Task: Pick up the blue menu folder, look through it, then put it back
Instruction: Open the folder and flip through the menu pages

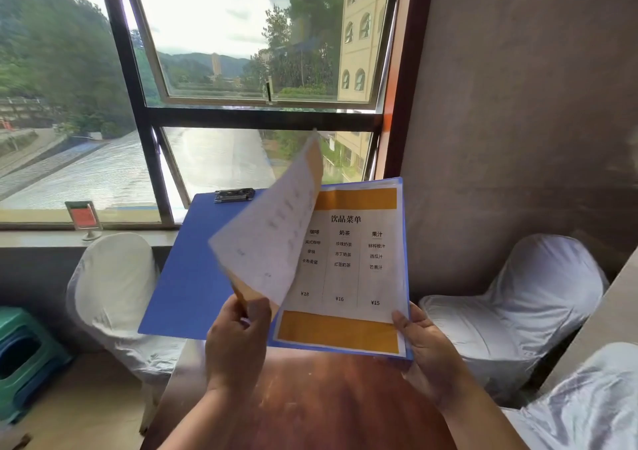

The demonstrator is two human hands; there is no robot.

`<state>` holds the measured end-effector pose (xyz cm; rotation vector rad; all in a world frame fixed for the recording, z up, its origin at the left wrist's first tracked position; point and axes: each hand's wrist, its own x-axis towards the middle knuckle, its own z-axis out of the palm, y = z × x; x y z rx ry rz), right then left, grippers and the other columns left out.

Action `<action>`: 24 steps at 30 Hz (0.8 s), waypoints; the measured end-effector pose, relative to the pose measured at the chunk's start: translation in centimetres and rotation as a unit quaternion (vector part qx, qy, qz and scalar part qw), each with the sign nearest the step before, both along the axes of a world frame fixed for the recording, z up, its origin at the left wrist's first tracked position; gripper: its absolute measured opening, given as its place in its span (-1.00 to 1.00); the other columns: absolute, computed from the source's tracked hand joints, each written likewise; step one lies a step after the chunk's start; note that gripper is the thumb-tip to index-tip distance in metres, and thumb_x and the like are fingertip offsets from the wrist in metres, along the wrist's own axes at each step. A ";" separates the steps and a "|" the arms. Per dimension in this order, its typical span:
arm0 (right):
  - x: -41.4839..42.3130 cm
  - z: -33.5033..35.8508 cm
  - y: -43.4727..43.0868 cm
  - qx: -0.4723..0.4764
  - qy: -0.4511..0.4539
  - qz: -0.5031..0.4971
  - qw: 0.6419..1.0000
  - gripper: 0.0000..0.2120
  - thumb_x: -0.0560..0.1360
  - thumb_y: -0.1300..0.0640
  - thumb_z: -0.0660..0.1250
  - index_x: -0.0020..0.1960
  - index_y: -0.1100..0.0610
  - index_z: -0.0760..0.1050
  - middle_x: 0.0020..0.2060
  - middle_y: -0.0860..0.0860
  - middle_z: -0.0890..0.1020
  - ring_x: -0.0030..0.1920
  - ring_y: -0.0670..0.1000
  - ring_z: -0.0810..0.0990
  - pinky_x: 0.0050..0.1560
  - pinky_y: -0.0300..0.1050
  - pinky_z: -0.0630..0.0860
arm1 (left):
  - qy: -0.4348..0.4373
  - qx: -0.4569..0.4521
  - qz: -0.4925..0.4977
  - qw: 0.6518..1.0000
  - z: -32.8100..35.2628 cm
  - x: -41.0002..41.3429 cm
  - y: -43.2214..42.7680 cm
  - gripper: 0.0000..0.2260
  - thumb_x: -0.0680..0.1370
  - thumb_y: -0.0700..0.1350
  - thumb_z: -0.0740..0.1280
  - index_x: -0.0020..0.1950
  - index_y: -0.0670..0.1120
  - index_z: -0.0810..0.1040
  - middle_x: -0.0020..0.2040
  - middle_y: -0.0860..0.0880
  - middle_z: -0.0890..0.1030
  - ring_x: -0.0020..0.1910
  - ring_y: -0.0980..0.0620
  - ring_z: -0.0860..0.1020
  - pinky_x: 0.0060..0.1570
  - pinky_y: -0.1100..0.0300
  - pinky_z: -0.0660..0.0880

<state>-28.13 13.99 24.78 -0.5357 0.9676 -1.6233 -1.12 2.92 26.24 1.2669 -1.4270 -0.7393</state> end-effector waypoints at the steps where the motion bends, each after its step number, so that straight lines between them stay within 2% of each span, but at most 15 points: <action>1: 0.0 0.1 0.1 0.000 -0.001 0.004 1.000 -0.72 0.56 0.12 0.38 0.24 0.07 0.70 0.20 0.27 0.73 0.01 0.31 0.77 -0.33 0.22 0.75 | 0.019 0.024 0.008 0.999 -0.3 0.2 -0.2 -0.68 0.55 0.21 0.29 -0.23 0.00 0.54 -0.36 0.02 0.60 -0.38 -0.04 0.52 -0.32 -0.05 0.48; 5: 0.2 0.6 0.2 -0.003 0.010 0.008 1.000 -0.75 0.51 0.13 0.39 0.14 0.05 0.75 0.11 0.24 0.77 -0.09 0.29 0.78 -0.38 0.23 0.74 | 0.086 0.113 0.039 0.989 -1.7 1.4 -0.8 -0.56 0.54 0.22 0.26 -0.32 -0.10 0.56 -0.48 -0.05 0.61 -0.46 -0.14 0.56 -0.30 -0.11 0.55; 8: 0.4 1.0 0.3 -0.005 0.012 0.008 1.000 -0.75 0.49 0.13 0.39 0.11 0.07 0.75 0.07 0.24 0.78 -0.13 0.29 0.77 -0.44 0.21 0.73 | 0.053 0.138 0.050 0.988 -2.7 1.8 -1.0 -0.49 0.56 0.25 0.19 -0.29 -0.15 0.60 -0.49 -0.06 0.65 -0.46 -0.16 0.61 -0.26 -0.11 0.58; 11: 0.6 1.2 0.2 -0.002 0.015 0.003 1.000 -0.75 0.49 0.12 0.39 0.11 0.09 0.74 0.04 0.23 0.78 -0.12 0.31 0.76 -0.45 0.21 0.72 | 0.041 0.142 0.064 0.987 -3.0 2.0 -1.1 -0.46 0.50 0.28 0.18 -0.34 -0.15 0.60 -0.53 -0.11 0.62 -0.40 -0.21 0.62 -0.24 -0.12 0.57; 15: 0.9 1.5 -0.1 -0.003 0.015 0.000 1.000 -0.76 0.48 0.13 0.39 0.11 0.09 0.73 0.01 0.22 0.79 -0.13 0.30 0.76 -0.50 0.16 0.71 | 0.013 0.118 0.074 0.990 -2.6 2.1 -0.9 -0.51 0.56 0.22 0.27 -0.42 -0.08 0.62 -0.49 -0.06 0.62 -0.36 -0.12 0.60 -0.26 -0.02 0.49; 18: 0.8 1.6 -0.3 -0.005 0.014 0.000 1.000 -0.74 0.49 0.14 0.38 0.14 0.09 0.71 0.01 0.21 0.79 -0.15 0.30 0.76 -0.51 0.16 0.71 | -0.036 0.062 0.098 0.993 -2.2 2.1 -0.6 -0.63 0.56 0.12 0.40 -0.35 -0.04 0.45 -0.45 -0.03 0.56 -0.38 -0.10 0.54 -0.25 -0.05 0.49; 20: 0.9 1.5 -0.4 -0.006 0.016 0.000 1.000 -0.75 0.48 0.13 0.38 0.10 0.07 0.75 0.00 0.20 0.80 -0.15 0.30 0.77 -0.47 0.18 0.72 | -0.095 0.001 0.104 0.990 -1.6 1.5 0.1 -0.65 0.51 0.02 0.49 -0.30 -0.02 0.37 -0.44 0.02 0.51 -0.41 -0.10 0.50 -0.30 -0.01 0.43; 22: 1.0 1.3 -0.6 -0.005 0.016 -0.002 1.000 -0.76 0.49 0.12 0.39 0.08 0.06 0.77 0.04 0.21 0.79 -0.12 0.30 0.78 -0.44 0.20 0.73 | -0.160 -0.108 0.074 0.978 -0.8 0.2 0.9 -0.71 0.48 -0.05 0.53 -0.24 0.01 0.41 -0.36 0.06 0.52 -0.37 -0.10 0.51 -0.26 0.03 0.43; 24: 1.3 1.0 -1.0 -0.004 0.016 -0.003 1.000 -0.76 0.50 0.11 0.39 0.10 0.06 0.77 0.07 0.22 0.78 -0.08 0.31 0.78 -0.42 0.20 0.74 | -0.217 -0.221 0.004 0.951 0.1 -1.3 1.3 -0.84 0.49 0.02 0.49 -0.14 0.01 0.54 -0.23 0.05 0.58 -0.23 -0.09 0.56 -0.16 0.03 0.46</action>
